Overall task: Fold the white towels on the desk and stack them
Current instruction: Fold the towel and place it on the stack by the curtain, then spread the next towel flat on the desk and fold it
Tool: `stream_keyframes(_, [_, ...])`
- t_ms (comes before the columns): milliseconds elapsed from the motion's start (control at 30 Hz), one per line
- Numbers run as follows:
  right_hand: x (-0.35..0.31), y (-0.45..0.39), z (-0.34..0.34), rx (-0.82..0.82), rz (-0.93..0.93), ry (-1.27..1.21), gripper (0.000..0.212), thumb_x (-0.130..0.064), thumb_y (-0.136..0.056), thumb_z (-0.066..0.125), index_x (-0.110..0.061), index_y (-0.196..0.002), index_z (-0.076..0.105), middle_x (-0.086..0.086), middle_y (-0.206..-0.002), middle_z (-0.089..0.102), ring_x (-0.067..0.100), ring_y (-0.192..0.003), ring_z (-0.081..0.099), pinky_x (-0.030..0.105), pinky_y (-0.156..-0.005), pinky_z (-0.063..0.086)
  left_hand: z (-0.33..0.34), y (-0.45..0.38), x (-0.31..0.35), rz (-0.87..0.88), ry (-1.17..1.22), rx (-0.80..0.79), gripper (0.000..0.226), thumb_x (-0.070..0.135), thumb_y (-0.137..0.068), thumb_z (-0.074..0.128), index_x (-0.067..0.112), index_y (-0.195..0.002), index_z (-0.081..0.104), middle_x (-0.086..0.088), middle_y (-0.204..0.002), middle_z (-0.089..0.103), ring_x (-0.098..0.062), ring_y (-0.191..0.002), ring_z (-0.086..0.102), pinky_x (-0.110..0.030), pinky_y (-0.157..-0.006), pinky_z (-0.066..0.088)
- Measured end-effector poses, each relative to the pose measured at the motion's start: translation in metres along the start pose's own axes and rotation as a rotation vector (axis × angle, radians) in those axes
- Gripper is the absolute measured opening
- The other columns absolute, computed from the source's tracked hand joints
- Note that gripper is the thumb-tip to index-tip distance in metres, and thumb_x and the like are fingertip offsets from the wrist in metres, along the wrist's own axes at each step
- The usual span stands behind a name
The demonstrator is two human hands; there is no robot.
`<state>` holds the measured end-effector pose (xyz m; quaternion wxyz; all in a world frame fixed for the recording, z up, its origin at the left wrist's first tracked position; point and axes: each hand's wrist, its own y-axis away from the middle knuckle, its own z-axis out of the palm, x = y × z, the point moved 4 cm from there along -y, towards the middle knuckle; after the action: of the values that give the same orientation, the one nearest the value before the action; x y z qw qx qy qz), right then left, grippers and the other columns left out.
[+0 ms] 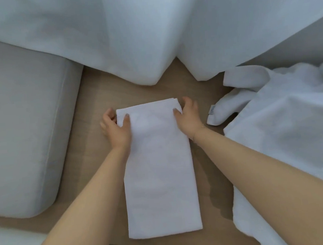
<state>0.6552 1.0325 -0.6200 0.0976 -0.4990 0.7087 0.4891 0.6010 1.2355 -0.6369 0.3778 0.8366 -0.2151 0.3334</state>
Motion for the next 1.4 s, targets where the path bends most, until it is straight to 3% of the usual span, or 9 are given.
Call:
stream_keyframes(100, [-0.016,0.061,-0.028,0.026,-0.227,0.150,0.049,-0.017,-0.101,0.045,-0.011,-0.147,0.031,0.008,-0.149,0.032,0.022,-0.135,0.032,0.020,-0.106,0.022,-0.007,0.036,0.018,0.082,-0.325,0.110,0.053,0.013,-0.094,0.058,0.016,-0.144,0.040,-0.009,-0.150,0.029,-0.028,-0.138,0.027,-0.042,-0.112,0.022])
stream_keyframes(200, [-0.021,0.135,-0.073,0.038,-0.342,0.232,0.041,-0.018,-0.099,0.049,-0.015,-0.140,0.044,-0.001,-0.147,0.037,0.012,-0.136,0.031,0.011,-0.106,0.017,-0.003,0.094,0.037,0.281,-0.333,-0.116,0.046,0.011,-0.096,0.056,0.016,-0.141,0.046,-0.006,-0.152,0.030,-0.023,-0.142,0.025,-0.040,-0.116,0.021])
stream_keyframes(400, [-0.026,0.237,-0.200,0.387,-0.494,0.506,0.035,-0.015,-0.091,0.063,-0.015,-0.126,0.058,0.005,-0.142,0.046,0.023,-0.132,0.041,0.039,-0.111,0.033,0.022,0.204,0.074,0.275,-0.157,-0.539,0.046,0.026,-0.098,0.057,0.027,-0.142,0.042,0.010,-0.145,0.041,-0.006,-0.133,0.037,-0.024,-0.108,0.034])
stream_keyframes(500, [-0.008,0.237,-0.264,0.527,-0.334,0.626,0.058,-0.046,-0.088,0.063,-0.024,-0.139,0.045,0.009,-0.152,0.028,0.030,-0.139,0.028,0.058,-0.111,0.028,0.050,0.246,0.092,0.148,0.032,-0.682,0.046,0.037,-0.095,0.061,0.039,-0.137,0.043,0.019,-0.142,0.042,0.006,-0.127,0.041,-0.007,-0.095,0.036])
stream_keyframes(567, [0.019,0.219,-0.286,0.370,-0.075,0.605,0.091,-0.069,-0.076,0.061,-0.037,-0.150,0.019,0.002,-0.160,0.004,0.031,-0.145,0.011,0.055,-0.113,0.020,0.071,0.264,0.099,0.075,0.116,-0.709,0.053,0.041,-0.092,0.064,0.039,-0.140,0.041,0.016,-0.145,0.039,0.000,-0.132,0.038,-0.020,-0.104,0.038])
stream_keyframes(733, [0.064,0.176,-0.291,0.324,-0.015,0.506,0.086,-0.051,-0.077,0.069,-0.033,-0.147,0.023,0.006,-0.151,0.021,0.036,-0.132,0.022,0.037,-0.090,0.035,0.101,0.286,0.104,-0.020,0.167,-0.646,0.060,0.039,-0.092,0.065,0.035,-0.145,0.036,0.007,-0.152,0.026,-0.010,-0.136,0.034,-0.039,-0.115,0.035])
stream_keyframes(867, [0.067,0.164,-0.291,0.383,-0.182,0.423,0.063,-0.032,-0.079,0.067,-0.027,-0.137,0.043,0.001,-0.129,0.045,0.029,-0.110,0.033,0.018,-0.075,0.019,0.104,0.297,0.095,-0.052,0.244,-0.554,0.072,0.033,-0.091,0.068,0.027,-0.150,0.028,0.007,-0.154,0.029,-0.010,-0.137,0.036,-0.035,-0.112,0.038])
stream_keyframes(1067, [0.078,0.208,-0.372,0.555,-0.389,0.001,0.047,-0.009,-0.073,0.070,-0.016,-0.118,0.062,-0.013,-0.098,0.051,0.008,-0.090,0.041,0.037,-0.088,0.040,0.109,0.337,0.094,-0.078,0.280,-0.331,0.053,0.048,-0.091,0.062,0.028,-0.138,0.046,0.010,-0.137,0.052,-0.008,-0.120,0.055,-0.029,-0.095,0.049])
stream_keyframes(1400, [0.197,0.284,-0.548,0.497,-0.403,0.457,0.053,-0.042,-0.073,0.047,-0.021,-0.119,0.063,0.005,-0.114,0.059,0.036,-0.105,0.044,0.024,-0.083,0.026,0.175,0.399,0.131,0.131,-0.045,-0.213,0.060,0.057,-0.086,0.064,0.038,-0.139,0.043,0.008,-0.153,0.031,-0.018,-0.143,0.026,-0.047,-0.116,0.028])
